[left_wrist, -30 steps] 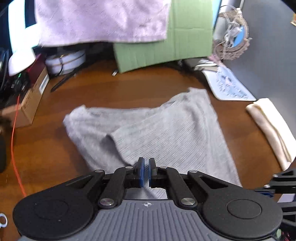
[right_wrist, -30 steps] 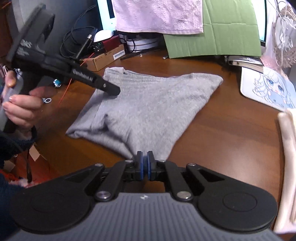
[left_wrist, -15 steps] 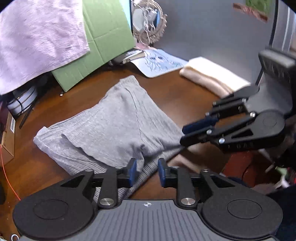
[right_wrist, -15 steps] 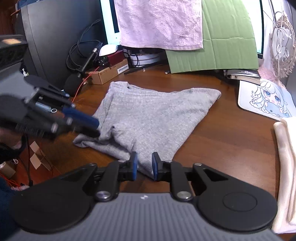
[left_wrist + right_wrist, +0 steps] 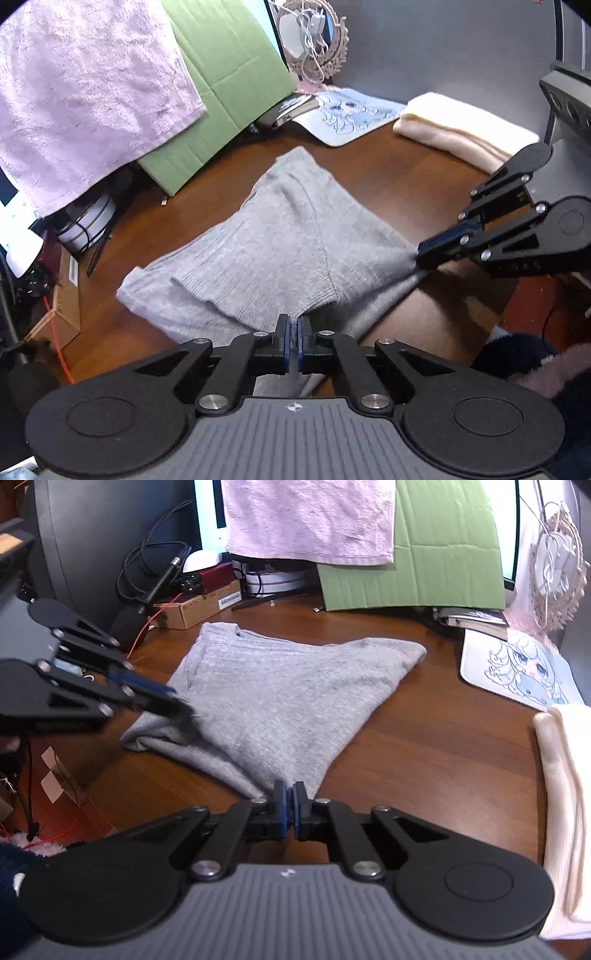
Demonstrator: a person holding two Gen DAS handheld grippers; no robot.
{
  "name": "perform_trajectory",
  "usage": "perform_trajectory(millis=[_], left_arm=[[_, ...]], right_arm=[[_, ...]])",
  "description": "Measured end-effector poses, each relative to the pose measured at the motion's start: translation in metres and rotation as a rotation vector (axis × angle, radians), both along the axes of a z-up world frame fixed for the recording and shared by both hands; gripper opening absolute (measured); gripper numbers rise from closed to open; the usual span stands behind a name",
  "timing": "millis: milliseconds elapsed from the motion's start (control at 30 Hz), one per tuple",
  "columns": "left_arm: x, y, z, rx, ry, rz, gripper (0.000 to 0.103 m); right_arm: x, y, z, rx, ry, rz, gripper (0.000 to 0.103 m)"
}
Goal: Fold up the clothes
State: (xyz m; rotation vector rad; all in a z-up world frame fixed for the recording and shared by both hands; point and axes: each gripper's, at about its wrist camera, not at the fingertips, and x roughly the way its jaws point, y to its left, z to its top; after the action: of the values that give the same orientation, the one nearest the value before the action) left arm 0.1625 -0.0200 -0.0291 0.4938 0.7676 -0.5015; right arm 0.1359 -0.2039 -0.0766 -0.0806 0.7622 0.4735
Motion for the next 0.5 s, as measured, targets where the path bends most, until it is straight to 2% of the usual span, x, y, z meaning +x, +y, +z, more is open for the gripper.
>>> perform_trajectory(millis=[167, 267, 400, 500], left_arm=[[0.007, 0.003, -0.018, 0.022, 0.06, 0.017, 0.004], [0.009, 0.004, -0.015, -0.018, 0.073, 0.014, 0.006], [0.012, 0.007, -0.018, -0.036, 0.085, 0.024, 0.008], [0.01, 0.007, -0.018, -0.04, 0.08, 0.021, 0.008]], right_arm=[[-0.001, -0.002, 0.0, 0.015, 0.013, 0.018, 0.005], [0.001, -0.009, 0.008, 0.056, 0.024, 0.029, 0.006], [0.021, -0.018, 0.03, 0.117, -0.083, -0.08, 0.007], [0.06, -0.019, 0.033, 0.162, -0.084, -0.168, 0.007]])
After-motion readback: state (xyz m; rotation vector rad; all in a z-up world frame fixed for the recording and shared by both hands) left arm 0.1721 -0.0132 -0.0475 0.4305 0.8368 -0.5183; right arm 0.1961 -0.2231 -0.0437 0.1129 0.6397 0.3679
